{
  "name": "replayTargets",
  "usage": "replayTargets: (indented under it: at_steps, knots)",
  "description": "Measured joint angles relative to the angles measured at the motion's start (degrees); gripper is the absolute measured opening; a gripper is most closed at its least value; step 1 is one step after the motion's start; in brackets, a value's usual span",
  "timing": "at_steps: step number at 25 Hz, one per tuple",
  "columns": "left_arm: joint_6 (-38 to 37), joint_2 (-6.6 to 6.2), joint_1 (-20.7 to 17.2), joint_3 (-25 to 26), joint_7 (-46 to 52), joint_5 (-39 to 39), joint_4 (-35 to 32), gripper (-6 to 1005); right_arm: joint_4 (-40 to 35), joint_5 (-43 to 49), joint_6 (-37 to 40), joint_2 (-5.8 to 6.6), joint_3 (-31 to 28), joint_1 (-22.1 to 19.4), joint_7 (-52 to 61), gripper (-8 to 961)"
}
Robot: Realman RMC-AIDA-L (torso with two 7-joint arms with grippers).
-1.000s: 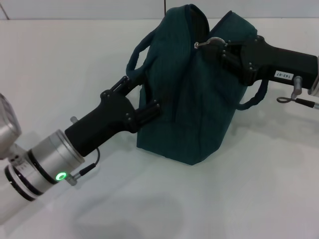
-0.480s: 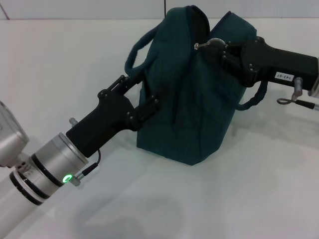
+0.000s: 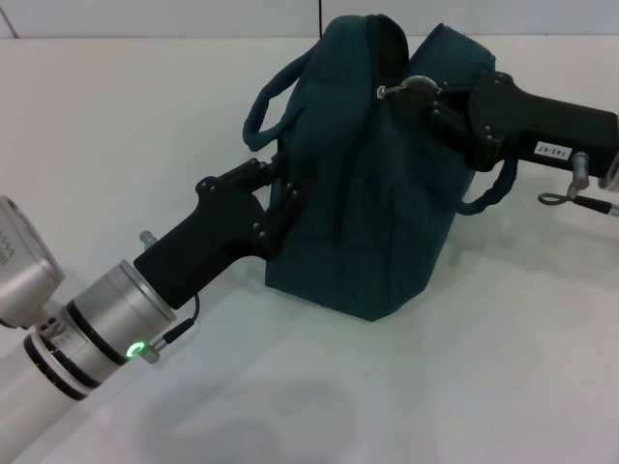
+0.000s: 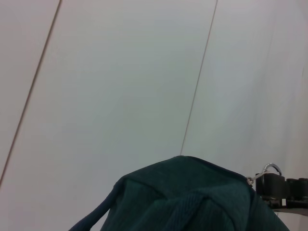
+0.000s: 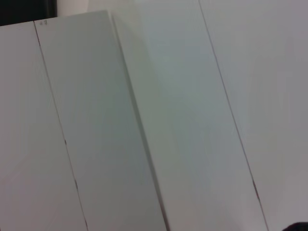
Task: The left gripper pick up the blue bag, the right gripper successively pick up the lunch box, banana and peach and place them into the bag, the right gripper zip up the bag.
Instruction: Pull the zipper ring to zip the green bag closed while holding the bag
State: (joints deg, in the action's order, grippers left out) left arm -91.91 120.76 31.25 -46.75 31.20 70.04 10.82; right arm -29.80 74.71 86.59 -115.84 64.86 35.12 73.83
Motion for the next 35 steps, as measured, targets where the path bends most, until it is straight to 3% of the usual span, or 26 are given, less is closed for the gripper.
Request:
replayTargets:
  at_steps: [11, 29, 35]
  knots:
    - [0.11, -0.09, -0.33, 0.05, 0.34, -0.36, -0.71, 74, 0.06, -1.39, 0.14, 0.12, 0.01, -0.76, -0.03, 8]
    - [-1.03, -0.54, -2.93, -0.76, 0.3, 1.73, -4.63, 61, 0.72, -5.68, -4.71, 0.32, -0.42, -2.44, 0.42, 8]
    - [-4.1, -0.66, -6.21, -2.12, 0.63, 1.67, -9.23, 55, 0.8, -6.8, -4.11, 0.36, -1.37, -3.65, 0.06, 9]
